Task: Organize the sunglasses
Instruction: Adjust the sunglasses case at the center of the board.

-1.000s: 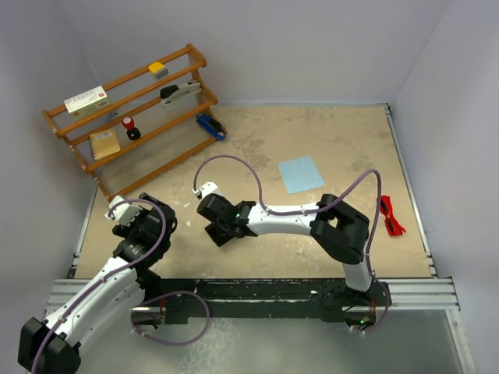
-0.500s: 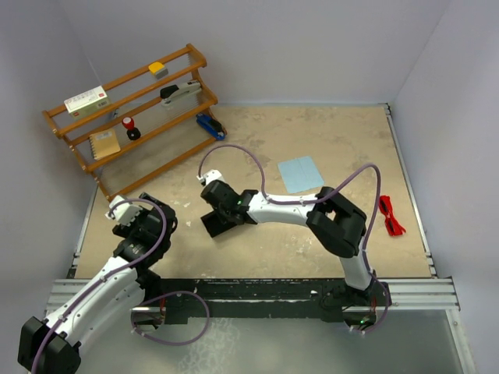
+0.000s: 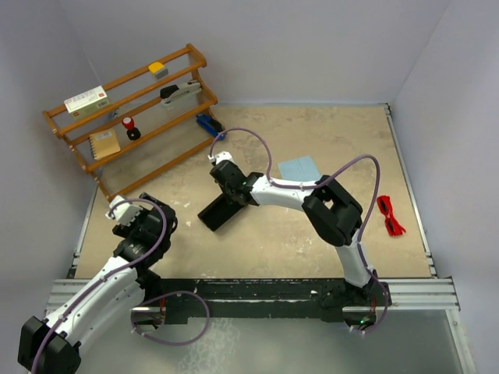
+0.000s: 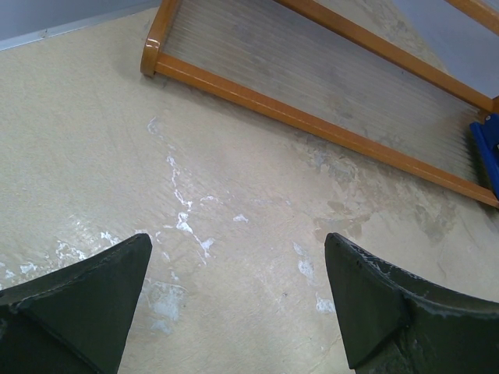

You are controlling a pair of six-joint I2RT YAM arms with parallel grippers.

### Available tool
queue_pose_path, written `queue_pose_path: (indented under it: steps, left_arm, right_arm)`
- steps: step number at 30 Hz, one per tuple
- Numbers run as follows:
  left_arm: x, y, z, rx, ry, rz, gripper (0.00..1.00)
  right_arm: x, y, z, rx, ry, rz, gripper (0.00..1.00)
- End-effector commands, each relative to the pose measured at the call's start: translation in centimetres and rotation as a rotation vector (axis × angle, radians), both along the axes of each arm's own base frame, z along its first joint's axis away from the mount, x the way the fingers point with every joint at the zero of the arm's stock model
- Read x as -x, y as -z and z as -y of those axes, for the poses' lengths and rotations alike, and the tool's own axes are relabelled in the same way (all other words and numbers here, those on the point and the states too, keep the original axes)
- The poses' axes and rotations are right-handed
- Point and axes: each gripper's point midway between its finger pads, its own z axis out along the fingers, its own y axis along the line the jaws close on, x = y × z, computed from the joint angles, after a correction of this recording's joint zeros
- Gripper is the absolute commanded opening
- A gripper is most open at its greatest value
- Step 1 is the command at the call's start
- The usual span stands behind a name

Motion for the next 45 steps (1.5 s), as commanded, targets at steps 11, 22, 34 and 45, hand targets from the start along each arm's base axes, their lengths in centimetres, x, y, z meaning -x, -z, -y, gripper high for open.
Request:
queue_pose_path:
  steps: [11,22,34,45]
  left_arm:
    - [-1.1,-0.6,0.8,0.018,0.024,0.016,0.8]
    - [-1.4,-0.7,1.3,0.032,0.041,0.02,0.8]
    - [-1.6,-1.3,1.3,0.025,0.048,0.024,0.8]
    - [-1.7,-1.2,1.5,0.026,0.052,0.02,0.8]
  right_arm:
    - [0.4,-1.6,0.3,-0.018,-0.007,0.022,0.0]
    - [-0.7,-2.2,4.6,0.018,0.127,0.066,0.0]
    - [-2.9,-1.5,9.3,0.064,0.254,0.075,0.0]
    - [-4.2,-1.7,13.5,0.088,0.372,0.08,0.0]
